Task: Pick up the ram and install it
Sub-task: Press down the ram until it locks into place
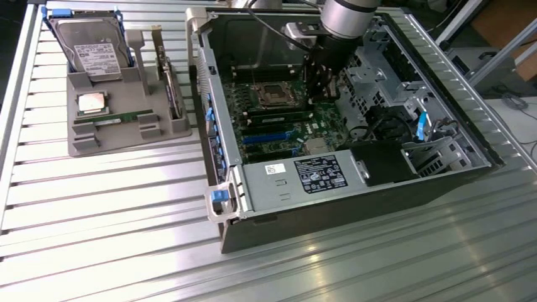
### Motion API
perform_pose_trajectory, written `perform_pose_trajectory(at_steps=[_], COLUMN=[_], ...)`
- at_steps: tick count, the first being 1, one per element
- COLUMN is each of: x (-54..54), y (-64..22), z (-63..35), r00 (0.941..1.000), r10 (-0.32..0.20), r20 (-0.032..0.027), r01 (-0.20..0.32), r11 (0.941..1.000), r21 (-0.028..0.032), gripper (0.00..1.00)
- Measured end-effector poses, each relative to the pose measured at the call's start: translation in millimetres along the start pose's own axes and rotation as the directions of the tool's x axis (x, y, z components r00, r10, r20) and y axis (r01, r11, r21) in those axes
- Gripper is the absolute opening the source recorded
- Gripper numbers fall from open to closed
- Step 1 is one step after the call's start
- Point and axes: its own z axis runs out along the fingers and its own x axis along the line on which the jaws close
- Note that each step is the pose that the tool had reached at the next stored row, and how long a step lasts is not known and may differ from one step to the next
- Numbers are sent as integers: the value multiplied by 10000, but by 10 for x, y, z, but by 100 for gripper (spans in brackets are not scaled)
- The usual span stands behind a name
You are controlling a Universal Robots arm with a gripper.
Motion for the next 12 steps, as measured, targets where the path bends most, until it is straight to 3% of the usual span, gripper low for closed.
perform_pose_trajectory(at_steps=[3, 7, 12], x=[8, 3, 11], y=[-67, -232, -311], z=[-107, -136, -250], r00=[10000, 9999, 9999], r10=[13, 18, 35], r20=[6, 99, 113], r01=[-13, -18, -35], r11=[10000, 10000, 10000], r21=[-1, -5, -8], gripper=[11, 11, 11])
